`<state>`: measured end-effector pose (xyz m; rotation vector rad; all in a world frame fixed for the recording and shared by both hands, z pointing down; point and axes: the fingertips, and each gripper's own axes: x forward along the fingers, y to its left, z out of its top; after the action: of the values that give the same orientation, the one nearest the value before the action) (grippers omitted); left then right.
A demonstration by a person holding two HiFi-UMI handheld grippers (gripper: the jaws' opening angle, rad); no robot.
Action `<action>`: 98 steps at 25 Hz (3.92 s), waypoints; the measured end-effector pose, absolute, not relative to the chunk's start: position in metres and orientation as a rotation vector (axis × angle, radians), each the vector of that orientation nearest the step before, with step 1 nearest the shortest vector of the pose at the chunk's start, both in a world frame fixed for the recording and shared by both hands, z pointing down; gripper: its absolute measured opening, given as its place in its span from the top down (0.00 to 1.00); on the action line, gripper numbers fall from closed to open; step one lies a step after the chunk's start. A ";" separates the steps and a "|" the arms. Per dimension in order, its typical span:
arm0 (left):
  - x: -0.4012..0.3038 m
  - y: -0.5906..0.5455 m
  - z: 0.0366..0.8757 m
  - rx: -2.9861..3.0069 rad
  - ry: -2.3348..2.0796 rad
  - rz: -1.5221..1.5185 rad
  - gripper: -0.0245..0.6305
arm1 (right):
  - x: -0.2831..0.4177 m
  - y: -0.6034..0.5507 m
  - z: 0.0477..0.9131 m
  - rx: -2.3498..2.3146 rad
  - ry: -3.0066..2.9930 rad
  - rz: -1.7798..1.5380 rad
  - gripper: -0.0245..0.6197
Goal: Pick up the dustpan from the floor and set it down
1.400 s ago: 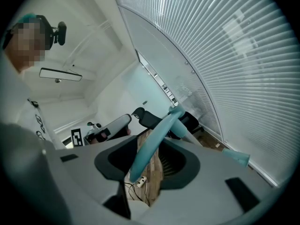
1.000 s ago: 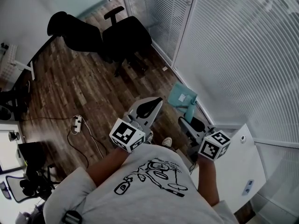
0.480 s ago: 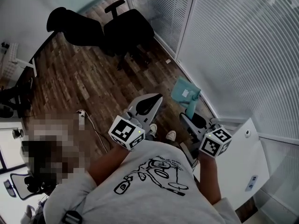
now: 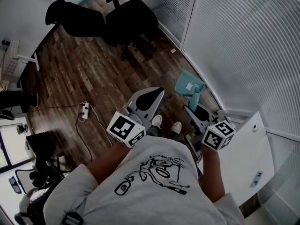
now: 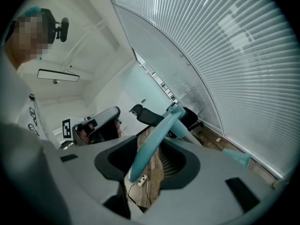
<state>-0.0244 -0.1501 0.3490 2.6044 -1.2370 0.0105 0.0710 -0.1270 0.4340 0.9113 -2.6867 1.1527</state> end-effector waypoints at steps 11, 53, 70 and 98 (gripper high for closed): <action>-0.026 -0.149 0.360 2.597 -1.240 0.016 0.96 | 0.071 -0.136 0.473 0.913 -2.662 1.142 0.75; -0.021 -0.141 0.427 2.515 -1.190 0.088 0.96 | 0.077 -0.167 0.666 0.966 -2.540 1.239 0.76; -0.022 -0.139 0.441 2.488 -1.182 0.122 0.96 | 0.084 -0.170 0.734 0.971 -2.454 1.311 0.76; -0.025 -0.134 0.449 2.480 -1.171 0.159 0.96 | 0.078 -0.146 0.795 0.915 -2.331 1.408 0.77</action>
<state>-0.0248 -0.1339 0.4486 2.4796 -1.1710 0.1587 0.0776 -0.1463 0.7948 0.9153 -2.3309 1.4082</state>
